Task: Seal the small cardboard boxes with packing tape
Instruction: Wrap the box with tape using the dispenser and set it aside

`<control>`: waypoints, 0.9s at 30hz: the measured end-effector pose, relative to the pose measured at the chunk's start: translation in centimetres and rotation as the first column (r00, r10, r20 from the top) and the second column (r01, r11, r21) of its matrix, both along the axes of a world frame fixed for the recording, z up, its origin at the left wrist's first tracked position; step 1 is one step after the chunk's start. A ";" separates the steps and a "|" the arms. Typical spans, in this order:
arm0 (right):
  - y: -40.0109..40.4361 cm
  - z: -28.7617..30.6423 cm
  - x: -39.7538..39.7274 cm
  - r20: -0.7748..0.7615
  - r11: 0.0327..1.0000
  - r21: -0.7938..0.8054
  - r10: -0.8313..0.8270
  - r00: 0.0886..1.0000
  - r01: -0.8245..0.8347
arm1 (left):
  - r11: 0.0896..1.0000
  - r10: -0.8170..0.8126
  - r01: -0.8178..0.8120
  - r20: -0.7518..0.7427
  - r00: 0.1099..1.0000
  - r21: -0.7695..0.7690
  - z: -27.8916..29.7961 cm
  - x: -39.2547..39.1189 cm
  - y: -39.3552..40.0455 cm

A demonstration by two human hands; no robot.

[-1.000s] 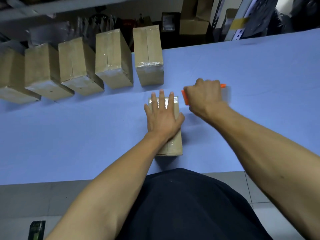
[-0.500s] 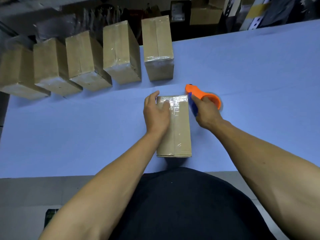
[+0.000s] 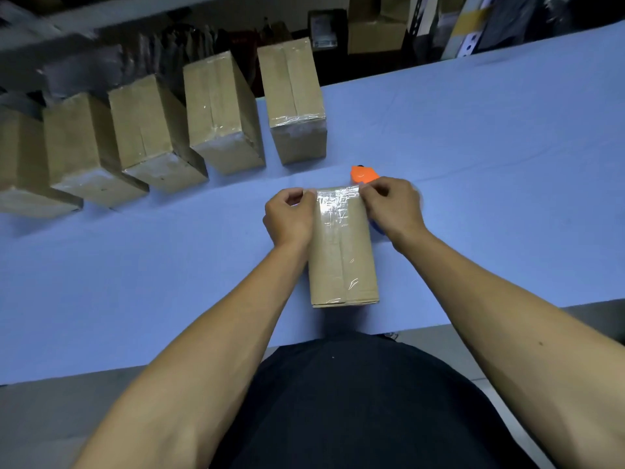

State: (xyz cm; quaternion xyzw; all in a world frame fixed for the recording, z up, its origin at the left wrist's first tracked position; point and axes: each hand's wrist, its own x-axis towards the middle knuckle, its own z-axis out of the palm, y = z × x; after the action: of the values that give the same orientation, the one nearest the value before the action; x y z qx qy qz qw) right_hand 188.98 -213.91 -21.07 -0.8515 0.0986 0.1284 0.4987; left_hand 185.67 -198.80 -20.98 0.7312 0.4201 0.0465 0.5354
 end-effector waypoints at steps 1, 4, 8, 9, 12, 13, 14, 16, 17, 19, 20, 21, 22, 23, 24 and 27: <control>0.3 0.2 -0.1 0.000 1.000 -0.004 -0.021 1.000 0.021 | 1.000 0.004 -0.004 0.006 1.000 0.007 0.2 0.0 0.0; 1.1 1.2 -0.1 0.040 0.998 -0.029 -0.055 0.998 0.056 | 1.000 0.010 -0.011 0.044 0.999 0.016 0.9 -0.1 0.4; 2.3 2.8 0.5 0.123 0.997 0.020 -0.070 0.990 0.068 | 0.998 0.030 -0.037 0.147 0.989 0.043 2.4 0.3 1.3; 2.7 3.3 0.7 0.141 0.995 0.060 -0.092 0.986 0.085 | 0.998 0.019 -0.030 0.170 0.985 0.061 2.9 0.6 1.6; 4.0 4.7 1.6 0.179 0.982 0.153 -0.139 0.974 0.112 | 0.994 -0.018 -0.008 0.236 0.972 0.111 4.1 1.3 2.5; 4.5 5.1 1.9 0.186 0.979 0.168 -0.147 0.971 0.116 | 0.994 -0.015 -0.016 0.269 0.963 0.111 4.4 1.5 2.8; 5.0 5.6 2.2 0.193 0.976 0.181 -0.154 0.969 0.120 | 0.993 -0.004 -0.031 0.307 0.952 0.110 4.7 1.6 3.1; 6.0 6.3 2.8 0.226 0.973 0.200 -0.162 0.961 0.118 | 0.990 0.025 -0.076 0.377 0.926 0.122 5.1 1.8 3.5; 6.4 6.4 3.0 0.262 0.978 0.176 -0.153 0.953 0.109 | 0.986 0.040 -0.102 0.406 0.913 0.132 5.4 1.7 3.5; 6.9 6.2 2.8 0.322 0.991 0.106 -0.114 0.940 0.084 | 0.980 0.051 -0.130 0.443 0.895 0.151 5.4 1.3 3.6; 7.0 5.8 2.5 0.326 0.993 0.092 -0.102 0.940 0.076 | 0.978 0.048 -0.132 0.446 0.894 0.160 5.2 1.0 3.7; 7.1 5.3 2.1 0.324 0.994 0.086 -0.091 0.942 0.066 | 0.976 0.047 -0.135 0.439 0.897 0.171 4.9 0.7 3.7; 7.1 4.9 1.6 0.329 0.996 0.075 -0.075 0.941 0.053 | 0.974 0.056 -0.144 0.431 0.901 0.174 4.6 0.3 3.8; 7.0 4.6 1.2 0.344 0.997 0.062 -0.057 0.937 0.037 | 0.975 0.075 -0.157 0.429 0.900 0.160 4.3 0.0 3.9; 7.0 4.5 1.0 0.353 0.998 0.061 -0.044 0.935 0.024 | 0.977 0.098 -0.169 0.430 0.897 0.130 4.2 -0.2 4.0; 6.9 5.0 1.0 0.328 0.996 0.088 -0.018 0.945 -0.012 | 0.986 0.149 -0.166 0.427 0.892 0.004 4.1 -0.3 4.2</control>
State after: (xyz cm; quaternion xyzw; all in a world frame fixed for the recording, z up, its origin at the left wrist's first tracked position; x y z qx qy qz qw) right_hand 189.97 -207.01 -16.04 -0.8379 0.0097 -0.0117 0.5456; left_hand 185.33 -194.59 -16.86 0.6778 0.3502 0.2563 0.5936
